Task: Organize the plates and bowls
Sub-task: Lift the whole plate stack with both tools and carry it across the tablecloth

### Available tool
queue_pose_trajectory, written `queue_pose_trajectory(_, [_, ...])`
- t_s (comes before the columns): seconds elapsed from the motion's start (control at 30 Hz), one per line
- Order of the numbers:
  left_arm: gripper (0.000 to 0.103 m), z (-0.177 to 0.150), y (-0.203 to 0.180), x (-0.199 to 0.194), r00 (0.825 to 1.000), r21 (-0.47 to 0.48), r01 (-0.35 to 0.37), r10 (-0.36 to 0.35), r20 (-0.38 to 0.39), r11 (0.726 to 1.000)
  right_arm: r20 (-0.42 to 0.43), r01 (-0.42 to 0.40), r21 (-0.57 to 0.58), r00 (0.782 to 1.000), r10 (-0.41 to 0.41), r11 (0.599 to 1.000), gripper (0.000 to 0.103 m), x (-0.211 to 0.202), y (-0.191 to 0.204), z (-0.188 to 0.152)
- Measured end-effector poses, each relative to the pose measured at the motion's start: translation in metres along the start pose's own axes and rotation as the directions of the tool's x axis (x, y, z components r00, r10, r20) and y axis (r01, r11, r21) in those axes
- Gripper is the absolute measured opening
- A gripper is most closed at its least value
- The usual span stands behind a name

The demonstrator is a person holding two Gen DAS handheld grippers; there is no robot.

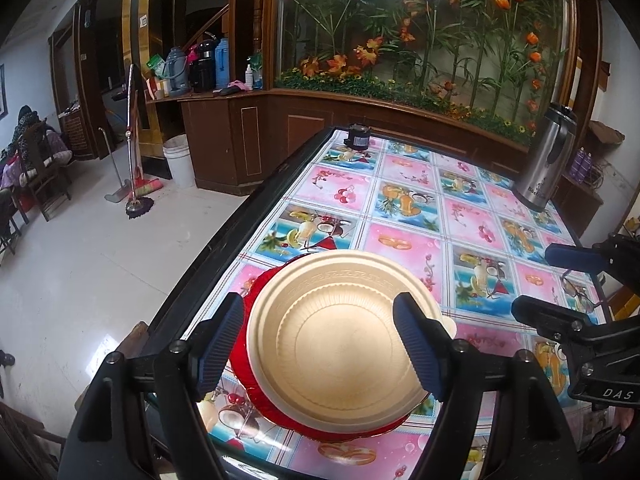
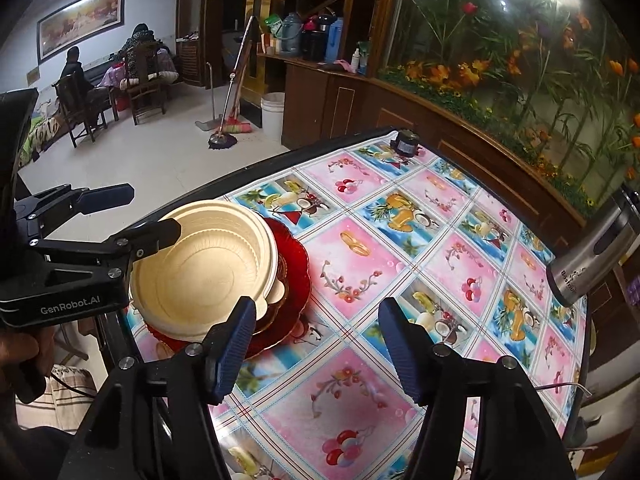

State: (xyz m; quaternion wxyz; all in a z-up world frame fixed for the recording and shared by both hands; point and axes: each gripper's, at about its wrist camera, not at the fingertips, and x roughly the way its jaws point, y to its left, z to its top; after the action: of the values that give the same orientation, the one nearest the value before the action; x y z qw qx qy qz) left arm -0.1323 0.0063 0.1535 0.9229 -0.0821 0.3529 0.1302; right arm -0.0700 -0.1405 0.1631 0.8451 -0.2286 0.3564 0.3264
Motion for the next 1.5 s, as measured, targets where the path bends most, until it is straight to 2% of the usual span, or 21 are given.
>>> queue_pose_trajectory(0.47, [0.076,-0.005,0.005,-0.001,1.000,-0.004,-0.007,0.007,-0.009,1.000,0.006,-0.005,-0.006,1.000,0.005,1.000,0.068,0.000,0.005,0.002])
queue_pose_trajectory(0.53, [0.076,-0.005,0.010,-0.002,1.000,-0.020,-0.009,0.009,-0.009,1.000,-0.006,-0.030,0.026,1.000,0.030,0.999,0.068,0.002,0.001,0.002])
queue_pose_trajectory(0.63, [0.076,-0.004,0.024,-0.002,1.000,-0.051,-0.023,0.022,-0.014,0.998,-0.038,-0.099,0.131,0.994,0.104,0.986,0.068,0.011,-0.014,0.000])
queue_pose_trajectory(0.73, [0.076,-0.003,0.044,0.001,0.999,-0.098,-0.034,0.031,-0.036,0.995,-0.064,-0.154,0.283,0.982,0.179,0.947,0.068,0.023,-0.038,-0.006])
queue_pose_trajectory(0.8, [0.076,-0.004,0.063,0.005,0.997,-0.145,-0.048,0.039,-0.067,0.988,-0.084,-0.180,0.408,0.969,0.234,0.895,0.060,0.035,-0.059,-0.014])
queue_pose_trajectory(0.83, [0.076,-0.005,0.074,0.009,0.995,-0.175,-0.045,0.029,-0.093,0.983,-0.093,-0.195,0.444,0.961,0.262,0.874,0.045,0.040,-0.064,-0.017])
queue_pose_trajectory(0.87, [0.075,-0.006,0.081,0.012,0.994,-0.197,-0.039,0.017,-0.111,0.980,-0.109,-0.203,0.489,0.951,0.290,0.848,0.038,0.048,-0.071,-0.022])
queue_pose_trajectory(0.9, [0.074,-0.008,0.093,0.018,0.991,-0.240,-0.019,-0.015,-0.136,0.971,-0.120,-0.205,0.532,0.942,0.313,0.821,0.037,0.056,-0.077,-0.029])
queue_pose_trajectory(0.97, [0.071,-0.011,0.107,0.028,0.983,-0.280,0.006,-0.058,-0.177,0.960,-0.130,-0.214,0.567,0.930,0.343,0.795,0.036,0.066,-0.083,-0.036])
queue_pose_trajectory(1.1, [0.048,-0.018,0.125,0.055,0.955,-0.324,0.024,-0.117,-0.273,0.946,-0.145,-0.231,0.623,0.905,0.400,0.747,0.036,0.088,-0.086,-0.049])
queue_pose_trajectory(1.13, [0.047,-0.021,0.128,0.061,0.948,-0.338,0.033,-0.136,-0.286,0.941,-0.143,-0.241,0.628,0.899,0.414,0.740,0.036,0.092,-0.085,-0.050])
queue_pose_trajectory(1.2, [0.046,-0.023,0.130,0.070,0.938,-0.333,0.040,-0.150,-0.313,0.942,-0.152,-0.240,0.626,0.896,0.418,0.742,0.036,0.099,-0.083,-0.051])
queue_pose_trajectory(1.3, [0.040,-0.023,0.130,0.079,0.923,-0.325,0.080,-0.194,-0.332,0.942,-0.157,-0.244,0.621,0.892,0.424,0.745,0.036,0.107,-0.076,-0.049])
queue_pose_trajectory(1.5, [0.039,-0.021,0.122,0.098,0.894,-0.275,0.145,-0.245,-0.375,0.950,-0.172,-0.245,0.612,0.887,0.430,0.752,0.036,0.121,-0.068,-0.043])
